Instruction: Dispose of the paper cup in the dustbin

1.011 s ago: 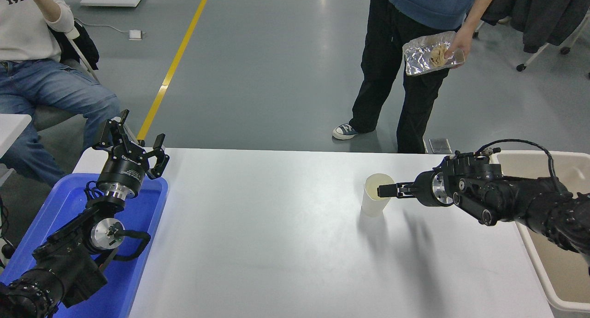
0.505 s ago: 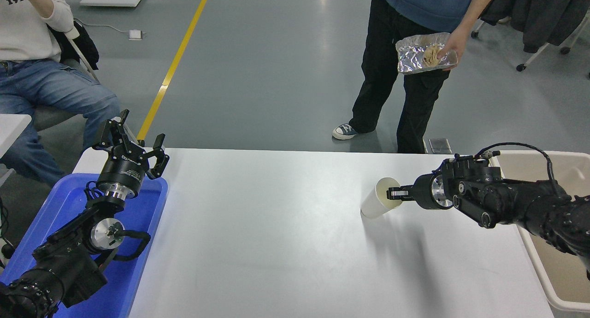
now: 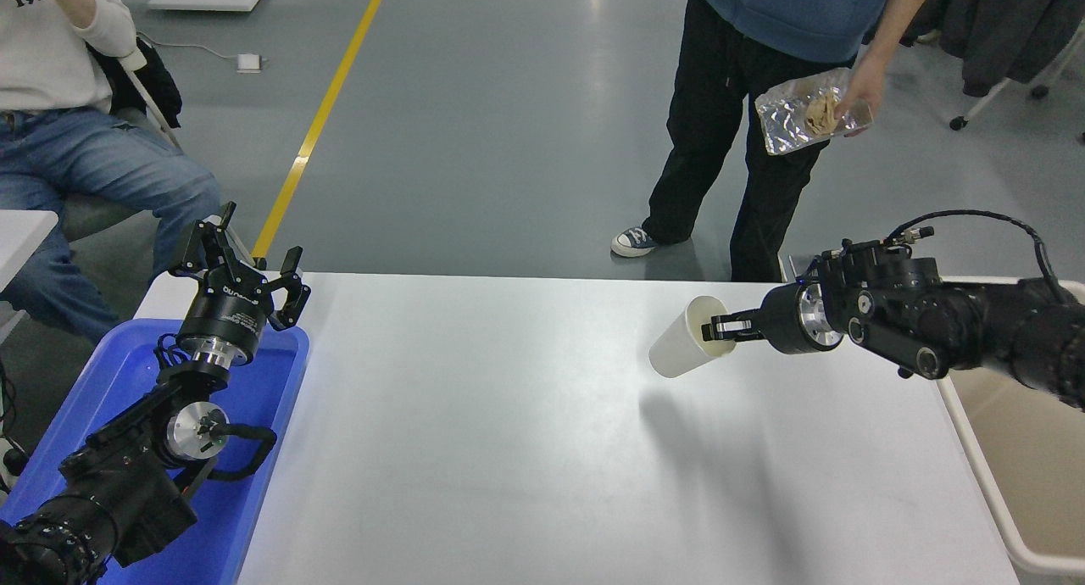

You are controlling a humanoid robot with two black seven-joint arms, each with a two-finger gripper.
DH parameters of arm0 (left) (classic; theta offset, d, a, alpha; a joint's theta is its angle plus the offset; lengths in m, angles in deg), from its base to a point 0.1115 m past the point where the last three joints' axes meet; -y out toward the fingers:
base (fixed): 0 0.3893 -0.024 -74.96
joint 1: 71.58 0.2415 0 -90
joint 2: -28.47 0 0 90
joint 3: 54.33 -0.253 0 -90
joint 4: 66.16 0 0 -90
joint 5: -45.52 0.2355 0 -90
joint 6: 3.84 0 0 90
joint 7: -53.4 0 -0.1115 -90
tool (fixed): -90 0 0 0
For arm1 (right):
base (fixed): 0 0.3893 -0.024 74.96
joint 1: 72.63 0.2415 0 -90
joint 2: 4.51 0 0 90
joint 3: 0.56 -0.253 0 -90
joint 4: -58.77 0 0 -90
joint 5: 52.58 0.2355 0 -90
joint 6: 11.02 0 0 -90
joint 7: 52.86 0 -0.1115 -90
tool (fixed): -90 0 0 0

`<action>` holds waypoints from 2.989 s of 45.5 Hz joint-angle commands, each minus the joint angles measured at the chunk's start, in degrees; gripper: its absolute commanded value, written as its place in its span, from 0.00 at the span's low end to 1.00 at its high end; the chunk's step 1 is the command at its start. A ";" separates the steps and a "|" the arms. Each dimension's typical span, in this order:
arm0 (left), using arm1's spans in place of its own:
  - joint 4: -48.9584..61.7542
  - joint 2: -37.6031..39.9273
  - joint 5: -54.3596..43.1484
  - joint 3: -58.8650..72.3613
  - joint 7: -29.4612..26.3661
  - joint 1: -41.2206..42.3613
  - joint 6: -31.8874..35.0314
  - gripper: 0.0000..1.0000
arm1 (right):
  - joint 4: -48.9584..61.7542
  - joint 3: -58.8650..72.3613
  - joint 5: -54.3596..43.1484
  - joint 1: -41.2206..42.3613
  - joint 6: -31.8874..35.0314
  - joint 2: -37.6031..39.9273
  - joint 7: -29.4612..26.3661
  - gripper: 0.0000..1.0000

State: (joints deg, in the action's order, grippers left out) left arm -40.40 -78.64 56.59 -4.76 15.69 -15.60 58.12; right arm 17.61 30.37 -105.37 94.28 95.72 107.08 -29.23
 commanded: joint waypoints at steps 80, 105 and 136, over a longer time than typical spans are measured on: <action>-0.01 -0.11 0.01 0.00 0.00 0.01 0.00 1.00 | 32.99 -35.76 76.16 -42.54 3.75 19.38 -20.09 0.00; -0.01 -0.02 0.01 -0.09 0.00 0.01 0.00 1.00 | 39.06 -61.25 78.46 -40.44 -36.24 6.81 -33.38 0.00; -0.01 -0.02 0.01 0.00 0.00 0.01 0.00 1.00 | 39.06 -61.79 78.46 -38.85 -29.67 3.12 -32.59 0.00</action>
State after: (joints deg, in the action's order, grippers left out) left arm -40.41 -78.67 56.59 -4.84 15.70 -15.61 58.12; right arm 56.64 -31.27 -26.94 55.37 60.91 111.09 -62.04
